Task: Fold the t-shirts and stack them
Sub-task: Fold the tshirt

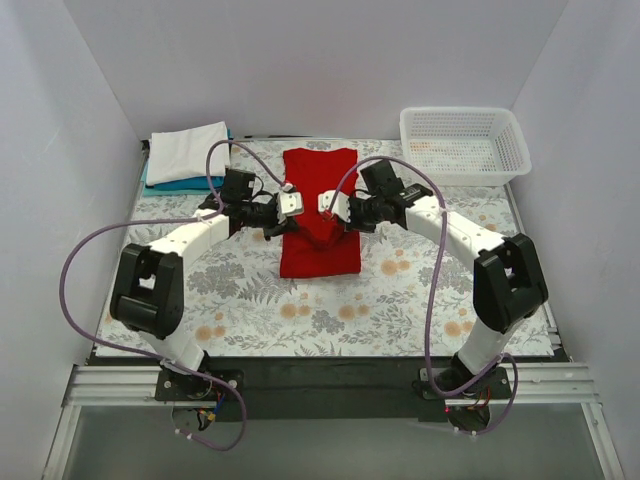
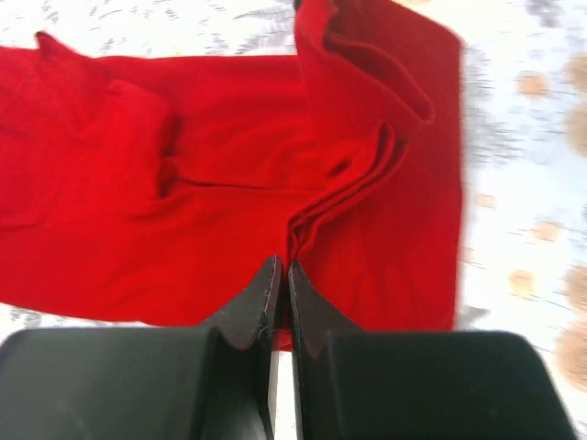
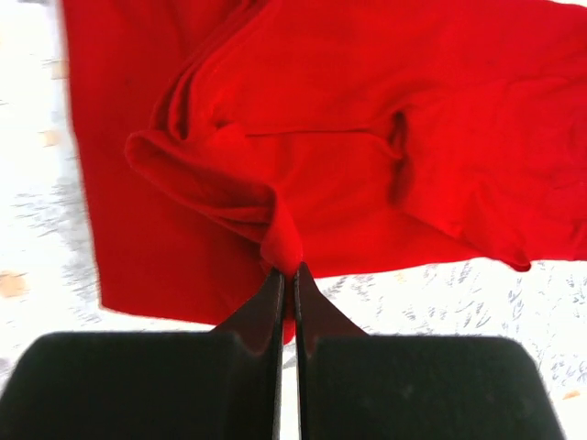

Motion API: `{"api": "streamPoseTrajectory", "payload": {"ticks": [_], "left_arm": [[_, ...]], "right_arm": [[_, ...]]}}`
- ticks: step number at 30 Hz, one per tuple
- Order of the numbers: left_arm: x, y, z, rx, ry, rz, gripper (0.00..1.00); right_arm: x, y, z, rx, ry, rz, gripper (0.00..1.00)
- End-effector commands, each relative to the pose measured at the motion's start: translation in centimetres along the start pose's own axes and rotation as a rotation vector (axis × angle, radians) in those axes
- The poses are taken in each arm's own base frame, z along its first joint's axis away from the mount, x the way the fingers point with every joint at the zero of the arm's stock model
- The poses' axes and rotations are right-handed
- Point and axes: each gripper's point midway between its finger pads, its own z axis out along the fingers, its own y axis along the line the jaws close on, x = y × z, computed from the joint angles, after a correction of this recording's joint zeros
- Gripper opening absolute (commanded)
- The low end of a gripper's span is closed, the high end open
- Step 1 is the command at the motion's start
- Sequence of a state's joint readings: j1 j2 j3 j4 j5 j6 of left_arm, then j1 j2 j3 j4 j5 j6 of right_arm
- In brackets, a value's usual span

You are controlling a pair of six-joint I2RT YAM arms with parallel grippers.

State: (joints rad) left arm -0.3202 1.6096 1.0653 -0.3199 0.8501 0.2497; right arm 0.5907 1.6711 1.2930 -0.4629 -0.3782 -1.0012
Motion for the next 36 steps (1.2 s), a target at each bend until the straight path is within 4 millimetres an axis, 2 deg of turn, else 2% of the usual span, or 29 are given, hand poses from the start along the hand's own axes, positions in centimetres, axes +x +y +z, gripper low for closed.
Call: {"api": "streamPoseTrajectory", "payload": {"ticks": [1,2,3,4,6,7,9,17,22,23,24,25,27,28,30,32,33,34,35,36], "left_arm": [[-0.7,4.1,0.3,-0.05,-0.037,0.034,0.0],[-0.2,5.1,0.4,-0.07,-0.033,0.02,0.0],[-0.3,6.2,0.4,-0.088,-0.037,0.029,0.0],[0.8,6.6,1.0,-0.085,-0.026,0.017,0.0],[1.0,8.1,1.0,-0.105,-0.027,0.02,0.0],[1.9,8.4,1.6,-0.1,-0.017,0.007,0.0],[2.5,9.3,1.7,-0.114,-0.009,0.008,0.0],[5.0,10.7,3.1,-0.133,0.018,-0.022,0.0],[6.7,11.2,3.6,-0.151,0.052,-0.056,0.0],[7.0,11.6,3.6,-0.169,0.064,-0.069,0.0],[7.2,11.8,3.5,-0.18,0.07,-0.077,0.0],[7.0,12.3,3.4,-0.2,0.07,-0.082,0.03],[6.5,13.7,2.5,-0.259,0.065,-0.147,0.13],[5.9,14.3,1.8,-0.28,0.054,-0.163,0.25],[5.4,14.7,0.3,-0.31,0.032,-0.225,0.29],[3.4,14.6,-1.7,-0.334,-0.001,-0.217,0.32],[2.7,13.9,-2.0,-0.321,-0.017,-0.219,0.33],[3.2,12.1,-2.0,-0.289,-0.013,-0.244,0.33],[1.8,10.9,-2.8,-0.274,-0.034,-0.22,0.33],[1.3,9.5,-2.8,-0.232,-0.056,-0.206,0.34]], "right_arm": [[-0.7,-3.6,0.1,0.031,-0.047,-0.03,0.01],[-0.9,-4.8,0.0,0.05,-0.054,-0.033,0.01],[0.1,-5.2,0.8,0.04,-0.044,-0.017,0.01],[0.4,-5.6,1.1,0.04,-0.041,-0.012,0.01],[1.3,-6.7,1.9,0.039,-0.035,-0.006,0.01],[1.6,-7.1,2.2,0.042,-0.034,-0.005,0.01],[2.4,-7.6,3.2,0.033,-0.027,0.001,0.01],[4.6,-8.6,6.5,0.018,-0.007,0.024,0.01],[5.1,-9.3,7.2,0.034,0.003,0.029,0.02],[5.2,-9.5,7.2,0.041,0.007,0.041,0.06],[5.3,-9.8,7.1,0.054,0.019,0.046,0.14],[5.4,-10.1,7.0,0.065,0.028,0.054,0.34],[4.9,-11.6,5.8,0.117,0.033,0.081,0.54],[4.6,-12.3,5.1,0.14,0.028,0.093,0.6],[3.5,-13.9,2.4,0.195,0.002,0.124,0.61],[2.3,-14.0,-0.3,0.213,-0.02,0.135,0.61],[2.3,-13.1,-0.7,0.196,-0.021,0.143,0.6],[2.2,-12.5,-1.2,0.184,-0.023,0.144,0.58],[1.2,-11.1,-2.2,0.15,-0.044,0.145,0.56],[1.7,-9.4,-2.0,0.108,-0.041,0.156,0.54]]}}
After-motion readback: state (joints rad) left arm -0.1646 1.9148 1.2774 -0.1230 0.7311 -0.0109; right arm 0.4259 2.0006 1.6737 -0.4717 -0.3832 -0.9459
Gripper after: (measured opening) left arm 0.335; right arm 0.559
